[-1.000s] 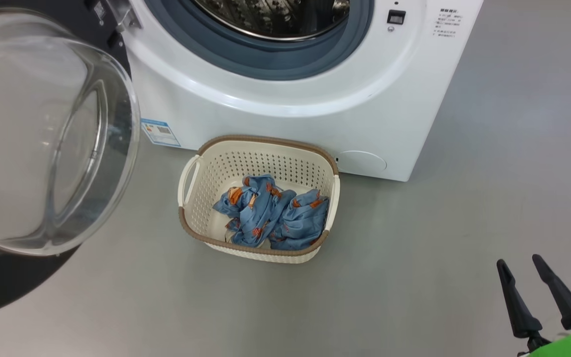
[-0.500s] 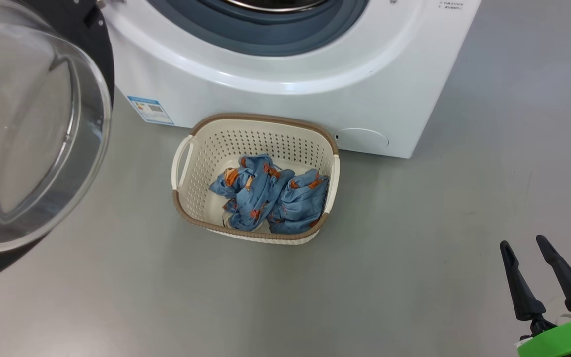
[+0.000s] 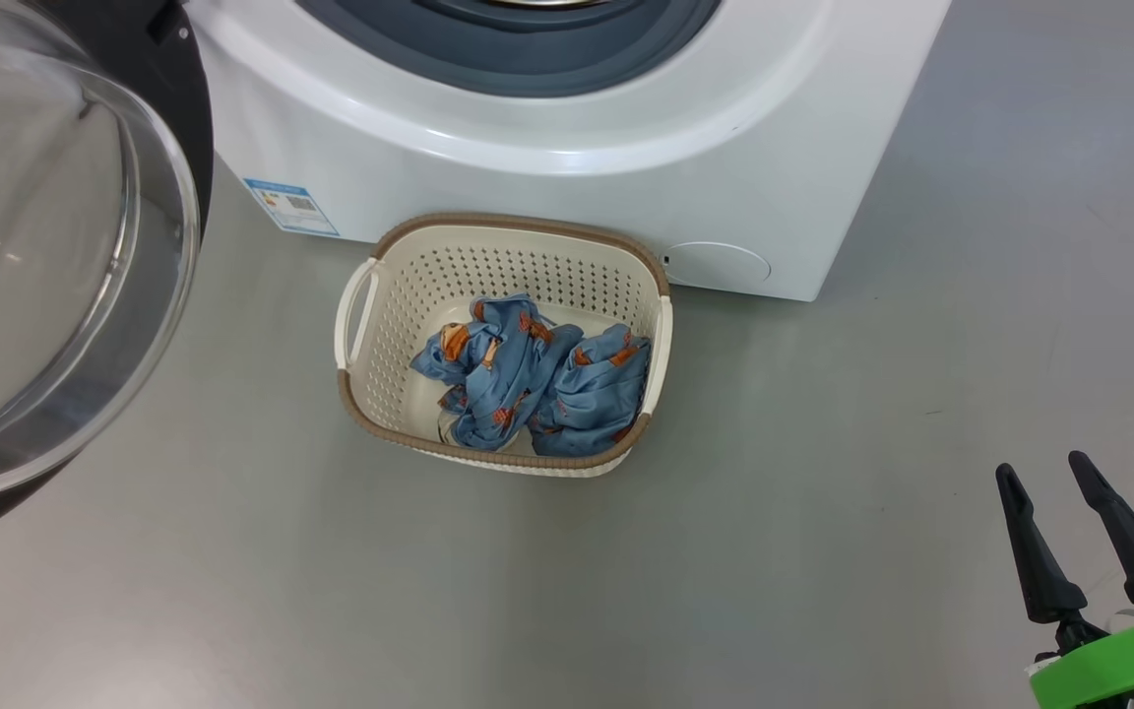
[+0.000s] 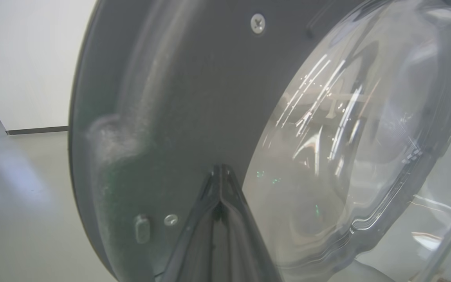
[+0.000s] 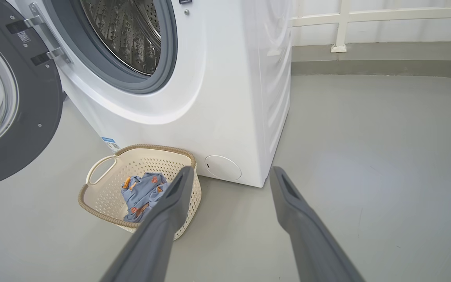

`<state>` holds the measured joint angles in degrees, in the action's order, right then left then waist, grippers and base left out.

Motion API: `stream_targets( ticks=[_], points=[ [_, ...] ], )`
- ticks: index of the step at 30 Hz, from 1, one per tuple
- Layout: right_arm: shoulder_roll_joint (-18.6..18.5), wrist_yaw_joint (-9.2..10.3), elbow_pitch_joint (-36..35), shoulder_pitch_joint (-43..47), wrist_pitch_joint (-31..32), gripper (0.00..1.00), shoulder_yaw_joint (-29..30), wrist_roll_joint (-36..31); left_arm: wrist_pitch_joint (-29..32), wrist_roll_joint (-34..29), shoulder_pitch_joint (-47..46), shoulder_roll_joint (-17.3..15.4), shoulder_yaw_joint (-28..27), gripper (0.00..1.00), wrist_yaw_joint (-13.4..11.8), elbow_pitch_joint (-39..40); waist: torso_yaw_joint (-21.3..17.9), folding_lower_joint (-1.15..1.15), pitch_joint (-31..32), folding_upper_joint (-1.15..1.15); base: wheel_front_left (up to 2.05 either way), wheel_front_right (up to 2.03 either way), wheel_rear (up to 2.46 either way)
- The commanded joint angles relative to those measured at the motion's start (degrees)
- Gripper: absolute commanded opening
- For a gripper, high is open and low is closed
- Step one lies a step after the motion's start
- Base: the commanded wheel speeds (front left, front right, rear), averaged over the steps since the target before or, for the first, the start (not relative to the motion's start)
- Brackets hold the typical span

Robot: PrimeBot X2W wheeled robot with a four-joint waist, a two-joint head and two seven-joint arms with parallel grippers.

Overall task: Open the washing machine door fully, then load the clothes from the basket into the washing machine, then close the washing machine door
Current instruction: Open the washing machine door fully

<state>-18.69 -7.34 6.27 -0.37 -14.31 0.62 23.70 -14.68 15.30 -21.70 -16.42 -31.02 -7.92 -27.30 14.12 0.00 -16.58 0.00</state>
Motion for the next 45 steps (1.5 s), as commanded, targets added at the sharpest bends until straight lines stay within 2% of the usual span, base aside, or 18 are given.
stream_targets(
  ticks=[1, 5, 13, 20, 24, 25, 33, 37, 38, 39, 40, 43, 45],
  points=[
    [-1.43, -0.14, -1.31, -0.49, -0.69, 1.00, -1.40, -0.18, -0.06, -0.61, -1.16, -3.93, -1.82, 0.00, -0.92, 1.34, -0.02, 0.00, 0.21, 0.00, 0.00, 0.00, 0.00],
    [-1.42, -0.14, -1.25, -0.27, -0.69, 1.00, -1.48, -0.16, 0.41, -0.79, 0.04, -2.49, -0.96, 0.00, -1.36, 3.21, 0.08, 0.00, 0.87, 0.00, 0.00, 0.00, 0.00],
    [-0.86, -0.14, -0.83, 1.32, -0.69, 1.00, -1.66, -0.34, 1.00, -0.57, 5.19, 2.56, 1.39, 0.00, -0.90, 9.89, 0.58, 0.00, 4.25, 0.00, 0.00, 0.00, 0.00],
    [-0.41, -0.14, -0.47, 2.66, -0.69, 1.00, -2.39, -0.47, 1.02, -0.87, 10.64, 6.01, 4.22, 0.00, 0.89, 14.62, 1.08, 0.00, 7.64, 0.00, 0.00, 0.00, 0.00],
    [-0.13, -0.14, -0.35, 3.37, -0.69, 1.00, -2.81, -0.52, 0.63, -0.52, 13.42, 7.34, 6.28, 0.00, 3.79, 16.56, 1.06, 0.00, 9.34, 0.00, 0.00, 0.00, 0.00],
    [-0.13, -0.14, -0.35, 3.37, -0.69, 1.00, -2.81, -0.52, 0.63, -0.52, 13.42, 7.34, 6.28, 0.00, 3.79, 16.56, 1.06, 0.00, 9.34, 0.00, 0.00, 0.00, 0.00],
    [0.27, -0.14, -0.44, 3.97, -0.69, 1.00, -3.02, -0.64, -0.26, -0.12, 16.68, 9.25, 9.66, 0.00, 11.36, 16.10, -0.16, 0.00, 11.32, 0.00, 0.00, 0.00, 0.00],
    [0.37, -0.14, -0.53, 4.00, -0.69, 1.00, -2.95, -0.65, -0.29, -0.91, 17.21, 10.38, 11.68, 0.01, 14.12, 15.65, -1.60, 0.00, 11.61, 0.00, 0.00, 0.00, 0.00],
    [0.42, -0.14, -0.59, 3.96, -0.69, 1.00, -2.93, -0.67, -0.29, -0.94, 17.23, 10.68, 12.13, 0.21, 14.48, 15.43, -2.02, 0.00, 11.62, 0.00, 0.00, 0.00, 0.00],
    [0.45, -0.14, -0.63, 3.89, -0.69, 1.00, -2.97, -0.70, -0.30, -1.15, 17.19, 10.93, 12.93, 0.31, 14.77, 14.98, -2.49, 0.00, 11.61, 0.00, 0.00, 0.00, 0.00],
    [0.48, -0.14, -0.63, 3.81, -0.69, 1.00, -2.99, -0.71, -0.30, -1.45, 17.11, 11.05, 13.77, 0.37, 14.99, 14.71, -2.99, 0.00, 11.58, 0.00, 0.00, 0.00, 0.00],
    [0.55, -0.14, -0.60, 3.69, -0.69, 1.00, -2.84, -0.71, -0.30, -1.89, 16.65, 11.51, 15.69, 1.00, 15.29, 14.46, -4.42, 0.00, 11.56, 0.00, 0.00, 0.00, 0.00],
    [0.60, -0.14, -0.54, 3.74, -0.69, 1.00, -2.69, -0.68, -0.30, -1.64, 16.47, 11.75, 16.91, 1.00, 15.35, 14.41, -5.41, 0.00, 11.54, 0.00, 0.00, 0.00, 0.00]
  ],
)
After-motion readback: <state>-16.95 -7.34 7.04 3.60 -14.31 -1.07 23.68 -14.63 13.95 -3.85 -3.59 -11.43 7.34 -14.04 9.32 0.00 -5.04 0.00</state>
